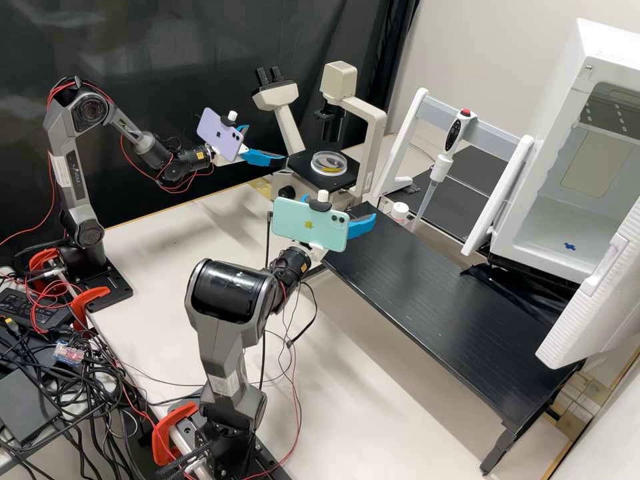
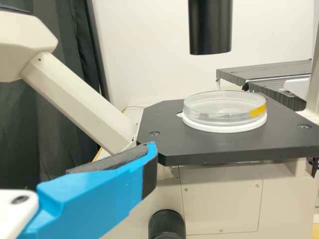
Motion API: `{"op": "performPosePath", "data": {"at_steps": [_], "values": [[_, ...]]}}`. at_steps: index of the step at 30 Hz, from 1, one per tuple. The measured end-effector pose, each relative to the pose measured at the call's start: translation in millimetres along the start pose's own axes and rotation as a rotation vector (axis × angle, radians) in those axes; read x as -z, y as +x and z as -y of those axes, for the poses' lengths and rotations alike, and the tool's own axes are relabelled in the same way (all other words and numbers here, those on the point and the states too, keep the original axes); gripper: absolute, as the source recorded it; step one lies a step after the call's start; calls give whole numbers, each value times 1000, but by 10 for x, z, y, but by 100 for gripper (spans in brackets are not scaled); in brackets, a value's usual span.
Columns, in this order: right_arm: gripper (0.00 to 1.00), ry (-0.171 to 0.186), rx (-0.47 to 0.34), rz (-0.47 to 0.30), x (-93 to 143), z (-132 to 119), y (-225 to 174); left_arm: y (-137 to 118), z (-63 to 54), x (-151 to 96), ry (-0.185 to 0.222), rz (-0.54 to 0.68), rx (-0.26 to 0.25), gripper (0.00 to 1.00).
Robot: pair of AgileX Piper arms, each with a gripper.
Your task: Move the petri dish to the bench
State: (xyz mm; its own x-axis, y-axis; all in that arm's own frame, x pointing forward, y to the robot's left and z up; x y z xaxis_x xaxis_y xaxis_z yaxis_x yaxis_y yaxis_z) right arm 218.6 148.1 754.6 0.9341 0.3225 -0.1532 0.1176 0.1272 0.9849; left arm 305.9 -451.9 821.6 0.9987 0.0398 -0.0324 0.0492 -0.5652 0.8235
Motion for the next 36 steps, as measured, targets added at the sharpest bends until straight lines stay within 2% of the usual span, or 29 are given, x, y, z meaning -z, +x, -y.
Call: {"op": "performPosePath", "data": {"at_steps": [3,17,28,36], "values": [[100,-43,25,-39,124,83,19,0,0,0,0,0,0,100],[100,-148,36,-109,616,291,437,0,0,0,0,0,0,100],[100,-141,154,-92,842,572,974,0,0,0,0,0,0,100],[100,-109,246,-48,915,809,1413,0,0,0,0,0,0,100]]}}
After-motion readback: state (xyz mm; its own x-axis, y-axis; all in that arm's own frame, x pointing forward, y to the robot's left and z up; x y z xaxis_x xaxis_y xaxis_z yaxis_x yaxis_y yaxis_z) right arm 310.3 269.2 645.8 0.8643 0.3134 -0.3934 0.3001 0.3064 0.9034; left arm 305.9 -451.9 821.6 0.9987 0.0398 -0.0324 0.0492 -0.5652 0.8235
